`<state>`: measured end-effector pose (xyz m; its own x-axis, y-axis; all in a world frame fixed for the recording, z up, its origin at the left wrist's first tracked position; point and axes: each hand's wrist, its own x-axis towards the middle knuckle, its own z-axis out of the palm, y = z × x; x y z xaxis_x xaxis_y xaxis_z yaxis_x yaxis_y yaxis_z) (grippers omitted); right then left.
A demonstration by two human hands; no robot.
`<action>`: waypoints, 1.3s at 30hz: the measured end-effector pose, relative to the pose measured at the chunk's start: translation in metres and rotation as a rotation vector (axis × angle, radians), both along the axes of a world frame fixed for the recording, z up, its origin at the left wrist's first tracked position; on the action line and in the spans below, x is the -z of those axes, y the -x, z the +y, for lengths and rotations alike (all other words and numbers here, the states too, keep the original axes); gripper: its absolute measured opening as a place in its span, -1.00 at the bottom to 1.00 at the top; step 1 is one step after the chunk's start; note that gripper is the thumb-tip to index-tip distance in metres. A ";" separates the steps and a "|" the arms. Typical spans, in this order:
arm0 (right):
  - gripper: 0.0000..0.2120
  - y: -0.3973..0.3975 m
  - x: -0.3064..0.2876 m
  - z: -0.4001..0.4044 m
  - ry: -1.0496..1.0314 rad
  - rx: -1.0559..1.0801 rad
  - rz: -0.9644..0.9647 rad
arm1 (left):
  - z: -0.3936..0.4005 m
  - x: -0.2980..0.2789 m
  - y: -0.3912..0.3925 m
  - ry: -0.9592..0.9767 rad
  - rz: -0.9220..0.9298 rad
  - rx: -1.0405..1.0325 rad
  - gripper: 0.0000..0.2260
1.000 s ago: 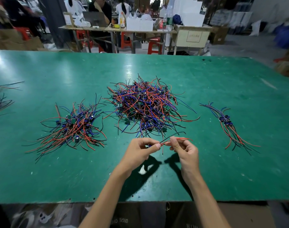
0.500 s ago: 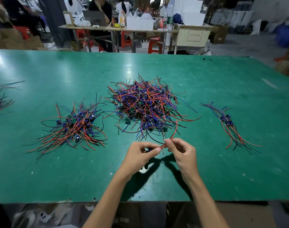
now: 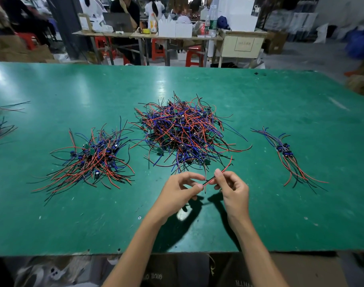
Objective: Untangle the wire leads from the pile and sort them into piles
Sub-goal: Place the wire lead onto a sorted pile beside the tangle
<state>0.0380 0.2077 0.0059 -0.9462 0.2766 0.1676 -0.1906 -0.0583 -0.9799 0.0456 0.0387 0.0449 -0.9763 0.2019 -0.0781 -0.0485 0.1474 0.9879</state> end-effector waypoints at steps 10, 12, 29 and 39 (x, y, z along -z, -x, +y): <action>-0.83 -0.001 -0.003 0.001 -0.034 -0.058 0.021 | 0.010 0.016 -0.002 -0.049 0.008 -0.053 -0.92; -0.85 -0.002 -0.003 0.000 -0.102 -0.149 -0.003 | 0.012 0.022 -0.004 -0.089 0.041 -0.090 -0.90; -0.74 0.016 0.001 -0.013 -0.187 -0.203 -0.192 | 0.021 0.032 -0.003 -0.034 0.164 -0.222 -0.88; -0.73 0.049 -0.022 -0.007 -0.074 0.002 -0.260 | 0.020 0.031 -0.004 -0.051 0.117 -0.219 -0.95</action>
<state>-0.0114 0.2007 0.0284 -0.9597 0.2743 -0.0613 0.0681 0.0153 -0.9976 0.0497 0.0589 0.0144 -0.9990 -0.0142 0.0425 0.0409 0.0961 0.9945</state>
